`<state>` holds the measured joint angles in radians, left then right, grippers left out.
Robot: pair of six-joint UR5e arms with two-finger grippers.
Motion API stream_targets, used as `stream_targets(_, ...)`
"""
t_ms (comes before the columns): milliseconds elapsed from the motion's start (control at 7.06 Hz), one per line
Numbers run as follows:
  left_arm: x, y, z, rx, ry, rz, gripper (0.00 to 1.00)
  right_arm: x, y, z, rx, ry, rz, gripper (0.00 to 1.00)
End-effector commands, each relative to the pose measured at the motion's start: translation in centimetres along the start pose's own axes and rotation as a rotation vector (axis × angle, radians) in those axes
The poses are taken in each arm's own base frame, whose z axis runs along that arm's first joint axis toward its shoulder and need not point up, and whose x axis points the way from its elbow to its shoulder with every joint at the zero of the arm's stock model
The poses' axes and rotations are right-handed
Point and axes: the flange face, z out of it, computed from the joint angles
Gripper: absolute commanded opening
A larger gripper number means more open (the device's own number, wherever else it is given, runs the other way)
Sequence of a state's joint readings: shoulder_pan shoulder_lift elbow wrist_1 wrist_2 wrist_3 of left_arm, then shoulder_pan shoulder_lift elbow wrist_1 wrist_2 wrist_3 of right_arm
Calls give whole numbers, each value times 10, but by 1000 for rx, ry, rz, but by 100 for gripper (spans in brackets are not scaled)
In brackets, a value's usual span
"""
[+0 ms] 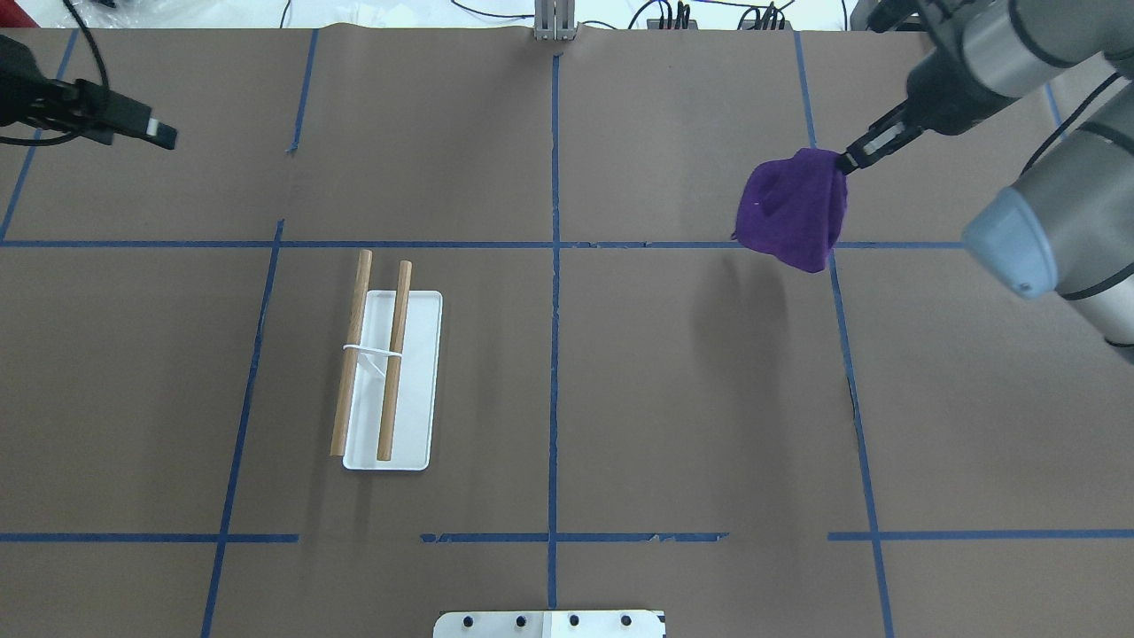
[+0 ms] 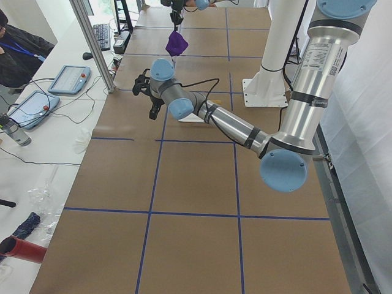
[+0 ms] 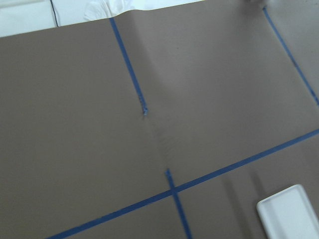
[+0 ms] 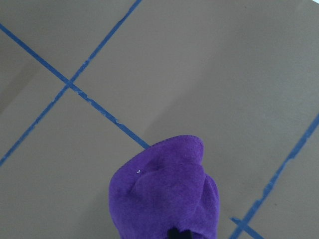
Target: Hang towel on rack
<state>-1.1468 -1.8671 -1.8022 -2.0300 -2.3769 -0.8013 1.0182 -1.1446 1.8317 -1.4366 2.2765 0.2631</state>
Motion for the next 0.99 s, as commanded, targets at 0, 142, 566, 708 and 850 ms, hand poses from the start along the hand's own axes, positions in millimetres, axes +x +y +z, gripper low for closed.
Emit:
stream_targets(0, 121, 0, 48, -76, 103, -296, 100, -99, -32, 28, 56, 35, -136, 0)
stream_targets(142, 170, -1, 68, -68, 115, -458, 100, -128, -42, 33, 91, 73, -219, 0)
stream_targets(566, 234, 0, 123, -91, 102, -726, 100, -213, -32, 44, 174, 142, -413, 0)
stream_targets(708, 252, 3, 145, -90, 88, -784, 100, -229, -30, 46, 189, 151, -430, 0)
stream_targets(850, 267, 4, 158, -92, 81, -834, 99, -244, -27, 53, 200, 170, -445, 0)
